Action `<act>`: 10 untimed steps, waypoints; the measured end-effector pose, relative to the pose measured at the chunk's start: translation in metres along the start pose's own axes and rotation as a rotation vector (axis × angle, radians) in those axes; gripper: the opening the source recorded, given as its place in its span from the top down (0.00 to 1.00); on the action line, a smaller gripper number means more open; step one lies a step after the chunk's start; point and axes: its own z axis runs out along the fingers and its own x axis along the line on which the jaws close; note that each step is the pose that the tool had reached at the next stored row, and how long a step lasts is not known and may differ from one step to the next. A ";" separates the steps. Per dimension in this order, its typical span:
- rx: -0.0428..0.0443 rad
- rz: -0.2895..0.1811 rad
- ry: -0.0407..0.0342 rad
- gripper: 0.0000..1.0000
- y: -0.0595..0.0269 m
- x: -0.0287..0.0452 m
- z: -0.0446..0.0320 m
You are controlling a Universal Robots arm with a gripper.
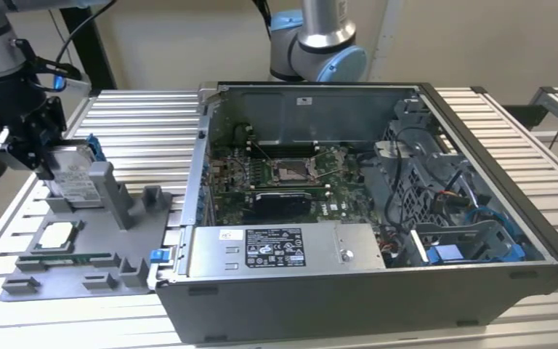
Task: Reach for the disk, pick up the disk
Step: 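Pick up the disk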
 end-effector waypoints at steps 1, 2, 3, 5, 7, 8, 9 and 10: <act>0.0000 0.000 0.0000 0.00 0.0000 0.0000 0.0015; 0.0001 0.000 -0.0001 0.00 0.0000 0.0000 0.0029; 0.0002 0.000 -0.0001 0.00 -0.0001 0.0000 0.0042; 0.0000 0.000 -0.0001 0.00 -0.0001 0.0000 0.0056; -0.0002 0.000 0.0001 0.00 0.0000 0.0000 0.0056; -0.0002 0.000 0.0001 0.00 -0.0001 0.0000 0.0057; 0.0000 0.000 0.0000 0.00 -0.0001 -0.0001 0.0058; 0.0001 0.000 -0.0001 0.00 -0.0001 -0.0001 0.0059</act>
